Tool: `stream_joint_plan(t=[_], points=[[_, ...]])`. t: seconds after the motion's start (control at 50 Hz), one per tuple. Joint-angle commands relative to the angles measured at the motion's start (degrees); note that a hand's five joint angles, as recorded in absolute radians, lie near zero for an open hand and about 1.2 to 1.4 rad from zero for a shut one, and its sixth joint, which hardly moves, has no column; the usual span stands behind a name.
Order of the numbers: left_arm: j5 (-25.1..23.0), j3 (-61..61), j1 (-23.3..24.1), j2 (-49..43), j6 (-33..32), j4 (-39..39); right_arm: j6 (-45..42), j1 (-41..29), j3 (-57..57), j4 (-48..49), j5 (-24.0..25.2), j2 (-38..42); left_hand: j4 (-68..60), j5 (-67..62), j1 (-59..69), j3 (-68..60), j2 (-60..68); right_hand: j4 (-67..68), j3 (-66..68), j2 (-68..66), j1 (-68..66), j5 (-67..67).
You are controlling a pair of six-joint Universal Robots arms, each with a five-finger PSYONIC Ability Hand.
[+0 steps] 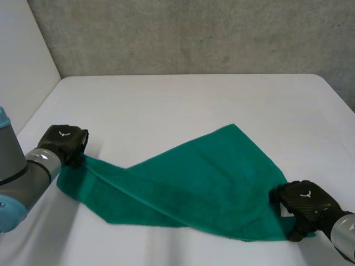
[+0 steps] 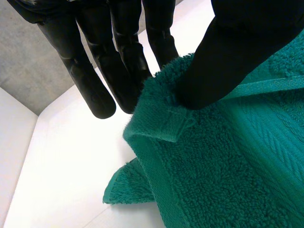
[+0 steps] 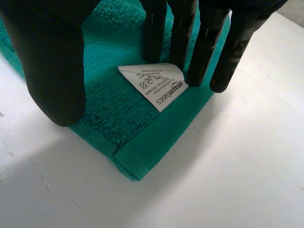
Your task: Fold the towel.
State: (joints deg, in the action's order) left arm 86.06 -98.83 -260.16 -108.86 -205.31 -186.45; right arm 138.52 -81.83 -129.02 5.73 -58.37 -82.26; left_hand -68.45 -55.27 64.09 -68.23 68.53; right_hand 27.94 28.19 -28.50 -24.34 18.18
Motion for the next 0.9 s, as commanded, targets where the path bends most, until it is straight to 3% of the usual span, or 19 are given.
stream_joint_plan(t=[0.02,0.6,0.9], points=[[-0.01,-0.05,0.01,0.05,0.08,-0.05,-0.71,0.09,0.26,1.03,0.01,1.05,-11.55,-14.73,15.91,-11.77,11.47,5.19,4.94,-4.62,-8.79,4.95],[-0.01,-0.49,0.09,0.31,0.08,-0.05,0.08,-0.26,2.81,4.29,-0.07,1.49,-11.55,-14.73,15.91,-11.77,11.47,17.46,17.21,-16.9,-21.06,17.22],[0.08,-0.66,0.01,0.31,0.08,0.03,0.52,-0.53,4.66,5.96,-0.69,2.45,-11.55,-14.73,15.91,-11.77,11.47,48.55,48.29,-47.98,-52.15,48.3]])
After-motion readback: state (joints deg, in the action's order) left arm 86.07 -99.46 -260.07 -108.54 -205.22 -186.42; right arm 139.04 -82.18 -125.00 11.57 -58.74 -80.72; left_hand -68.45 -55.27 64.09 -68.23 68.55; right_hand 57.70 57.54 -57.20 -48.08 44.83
